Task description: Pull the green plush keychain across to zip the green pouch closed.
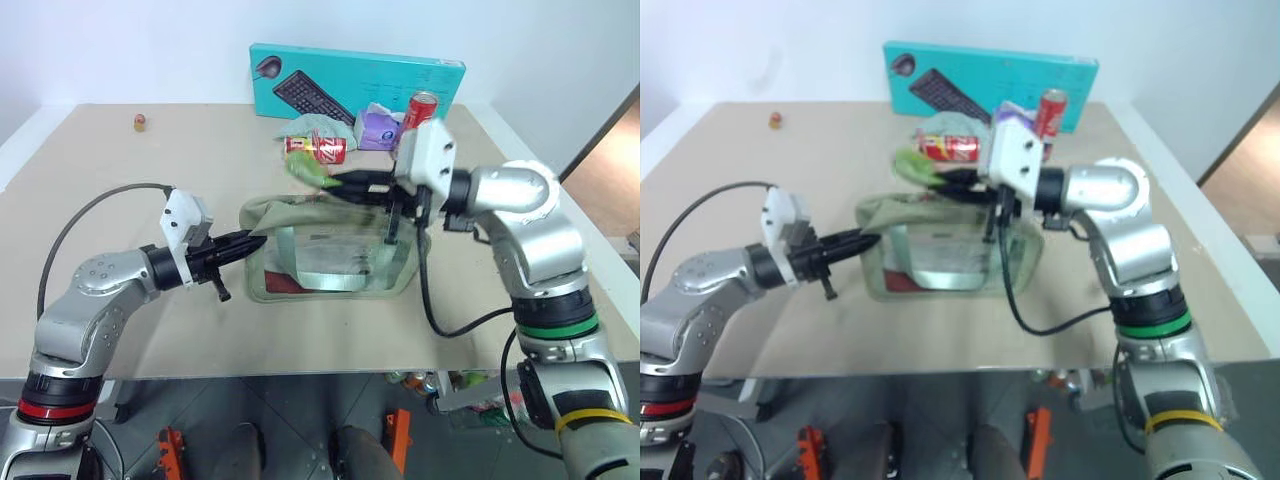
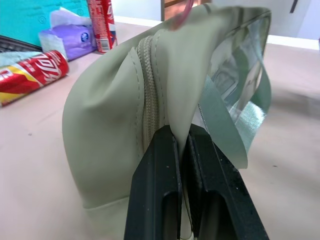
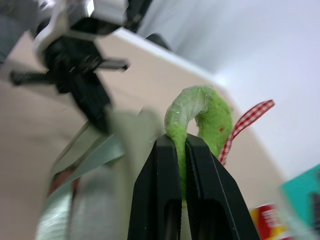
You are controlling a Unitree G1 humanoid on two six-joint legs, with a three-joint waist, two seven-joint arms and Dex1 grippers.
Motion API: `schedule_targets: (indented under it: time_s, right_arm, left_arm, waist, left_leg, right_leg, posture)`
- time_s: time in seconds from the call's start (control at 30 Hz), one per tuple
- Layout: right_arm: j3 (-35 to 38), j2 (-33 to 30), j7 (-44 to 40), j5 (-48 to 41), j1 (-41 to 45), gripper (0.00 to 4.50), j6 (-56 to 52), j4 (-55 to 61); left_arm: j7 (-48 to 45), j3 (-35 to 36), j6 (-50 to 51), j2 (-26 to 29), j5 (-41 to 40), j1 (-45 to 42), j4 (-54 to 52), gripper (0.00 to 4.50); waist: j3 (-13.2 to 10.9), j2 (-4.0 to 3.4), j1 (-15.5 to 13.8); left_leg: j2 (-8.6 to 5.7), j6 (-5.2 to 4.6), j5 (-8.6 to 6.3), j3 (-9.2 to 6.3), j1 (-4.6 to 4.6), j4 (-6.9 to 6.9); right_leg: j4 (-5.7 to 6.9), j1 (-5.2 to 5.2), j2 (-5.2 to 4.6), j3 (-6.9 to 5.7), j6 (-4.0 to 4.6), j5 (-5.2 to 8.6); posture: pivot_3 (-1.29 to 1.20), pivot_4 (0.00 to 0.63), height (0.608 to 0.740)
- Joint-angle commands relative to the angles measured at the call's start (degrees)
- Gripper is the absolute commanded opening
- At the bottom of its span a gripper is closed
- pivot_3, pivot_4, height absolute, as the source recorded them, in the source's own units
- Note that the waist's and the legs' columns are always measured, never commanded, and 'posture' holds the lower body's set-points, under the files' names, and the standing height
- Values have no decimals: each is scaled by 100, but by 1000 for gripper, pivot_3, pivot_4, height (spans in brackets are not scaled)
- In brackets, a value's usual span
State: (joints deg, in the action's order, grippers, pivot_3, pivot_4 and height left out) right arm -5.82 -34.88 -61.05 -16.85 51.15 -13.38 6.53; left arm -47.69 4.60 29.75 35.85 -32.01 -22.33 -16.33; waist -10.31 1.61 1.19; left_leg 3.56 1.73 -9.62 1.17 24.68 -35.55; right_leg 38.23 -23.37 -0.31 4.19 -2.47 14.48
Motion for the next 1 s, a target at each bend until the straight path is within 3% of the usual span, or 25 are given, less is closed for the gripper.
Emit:
schedule_targets:
  time_s: [0.03, 1.0]
  right_arm:
    - [329, -229, -56, -59, 273, 48, 146, -58]
    - [994, -1613, 197, 418, -68, 48, 875, -1118]
  left_arm:
    - [17, 3, -232, -48, 118, -135, 16, 0]
    - [904, 70, -220, -601, 478, -510, 542, 0]
  waist:
    - [0, 0, 1]
    - [-1, 0, 4]
  left_leg:
    - [0, 0, 0, 1, 1, 2]
    - [-2, 0, 0, 3, 2, 8]
  right_leg:
    - [-1, -1, 0, 1, 0, 0]
    - [-2, -5, -1, 4, 6, 1]
  posture:
    - [0, 150, 740]
    - [0, 150, 740]
